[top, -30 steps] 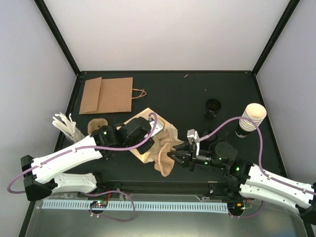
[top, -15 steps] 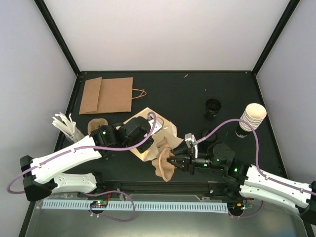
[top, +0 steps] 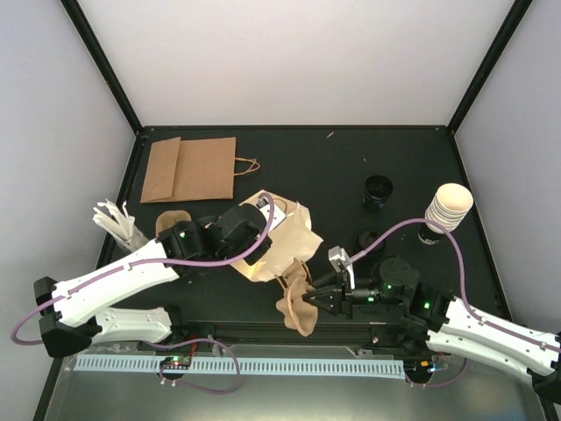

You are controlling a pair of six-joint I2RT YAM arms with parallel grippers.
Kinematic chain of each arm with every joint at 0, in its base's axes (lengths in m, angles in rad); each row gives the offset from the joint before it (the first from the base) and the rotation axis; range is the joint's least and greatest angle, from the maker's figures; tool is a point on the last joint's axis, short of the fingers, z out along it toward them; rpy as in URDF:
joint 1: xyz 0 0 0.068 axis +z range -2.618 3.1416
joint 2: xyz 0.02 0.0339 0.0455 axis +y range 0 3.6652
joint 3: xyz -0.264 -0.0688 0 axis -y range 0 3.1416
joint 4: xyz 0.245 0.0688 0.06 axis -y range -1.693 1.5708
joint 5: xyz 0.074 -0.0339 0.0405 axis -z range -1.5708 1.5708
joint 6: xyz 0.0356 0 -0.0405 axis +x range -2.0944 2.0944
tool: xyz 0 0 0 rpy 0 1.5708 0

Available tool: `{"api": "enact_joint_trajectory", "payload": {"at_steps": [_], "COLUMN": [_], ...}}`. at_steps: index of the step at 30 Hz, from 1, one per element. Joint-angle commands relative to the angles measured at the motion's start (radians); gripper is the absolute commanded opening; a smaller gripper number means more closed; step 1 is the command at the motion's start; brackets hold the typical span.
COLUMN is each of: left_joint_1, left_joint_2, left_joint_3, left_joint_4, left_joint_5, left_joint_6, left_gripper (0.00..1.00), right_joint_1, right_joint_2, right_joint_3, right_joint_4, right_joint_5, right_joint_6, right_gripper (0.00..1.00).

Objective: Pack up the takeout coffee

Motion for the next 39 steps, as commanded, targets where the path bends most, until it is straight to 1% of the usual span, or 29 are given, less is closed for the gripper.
{"api": "enact_joint_trajectory", "payload": {"at_steps": [1, 5, 12, 17, 23, 28, 32, 39], "left_joint_1": [0.01, 0.019, 0.049, 0.055, 0.062, 0.062, 0.062, 0.061], "left_joint_2": [-0.011, -0.015, -0.009, -0.03, -0.058, -0.074, -0.074, -0.067], "left_joint_3": [0.059, 0.063, 0.081, 0.088, 0.09, 0.068, 0.055, 0.055], "left_joint_4": [0.043, 0.04, 0.007, 0.014, 0.02, 0.04, 0.044, 0.034], "left_joint_5": [-0.037, -0.057, -0.134, -0.137, -0.105, -0.037, -0.01, 0.071], "left_joint_6": [0.002, -0.008, -0.041, -0.045, -0.045, -0.025, -0.021, 0.018], "left_gripper": [0.02, 0.01, 0.02, 0.01, 0.02, 0.01, 0.02, 0.02], "right_joint_1": [-0.006, -0.006, -0.006, -0.006, -0.007, -0.006, -0.007, -0.006], "right_joint_2": [-0.009, 0.0, 0.03, 0.052, 0.067, 0.035, 0.02, 0.014], "right_joint_3": [0.024, 0.026, 0.05, 0.049, 0.048, 0.09, 0.135, 0.209], "right_joint_4": [-0.066, -0.098, -0.169, -0.193, -0.191, -0.185, -0.18, -0.203], "right_joint_5": [-0.055, -0.065, -0.108, -0.109, -0.117, -0.092, -0.074, 0.008], "right_joint_6": [-0.001, -0.011, -0.063, -0.082, -0.104, -0.146, -0.182, -0.249], "right_gripper": [0.32, 0.32, 0.35, 0.35, 0.34, 0.34, 0.34, 0.33]}}
